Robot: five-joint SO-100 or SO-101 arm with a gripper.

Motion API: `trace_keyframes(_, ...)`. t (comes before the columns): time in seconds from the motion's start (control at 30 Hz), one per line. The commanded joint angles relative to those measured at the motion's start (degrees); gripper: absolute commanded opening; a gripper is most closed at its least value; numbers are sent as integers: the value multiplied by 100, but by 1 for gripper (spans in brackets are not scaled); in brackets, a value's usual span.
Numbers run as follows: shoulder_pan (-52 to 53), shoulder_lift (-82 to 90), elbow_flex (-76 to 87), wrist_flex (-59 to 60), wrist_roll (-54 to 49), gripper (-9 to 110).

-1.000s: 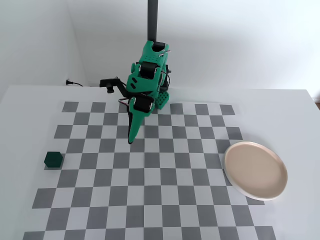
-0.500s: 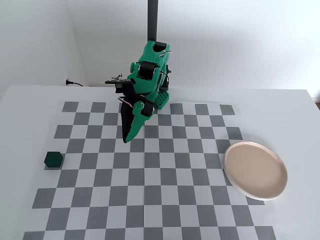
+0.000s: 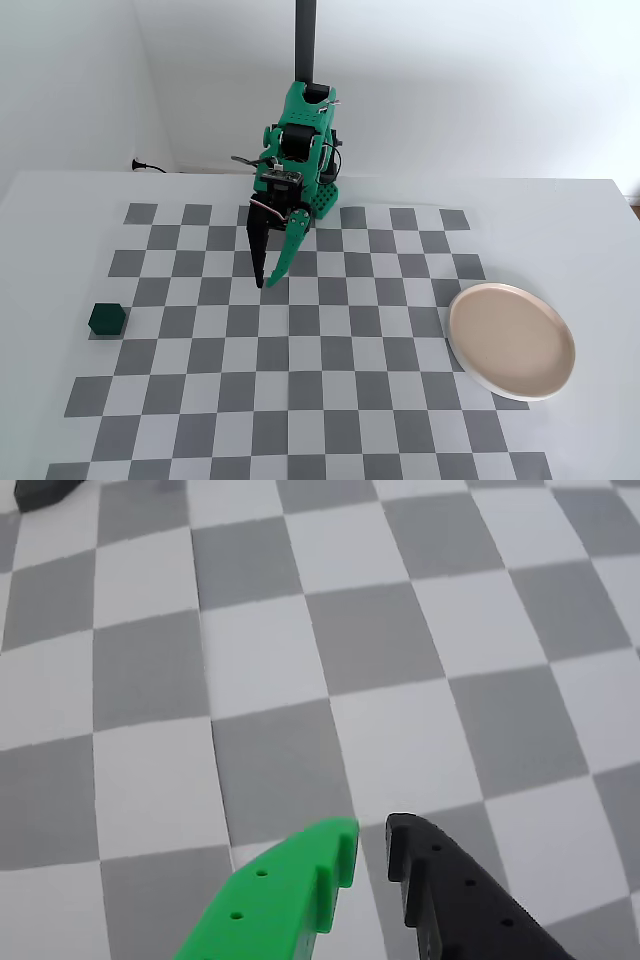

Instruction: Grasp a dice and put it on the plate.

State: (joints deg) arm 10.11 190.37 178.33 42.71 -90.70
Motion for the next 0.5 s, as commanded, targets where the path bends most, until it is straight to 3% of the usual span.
trace_keyframes(0.0,-62,70,-185,-457,-343,1)
trace_keyframes(0.2,-360,-563,-545,-1011,-378,5)
trace_keyframes(0.47,-413,-3560,-2856,-1389,-9,5)
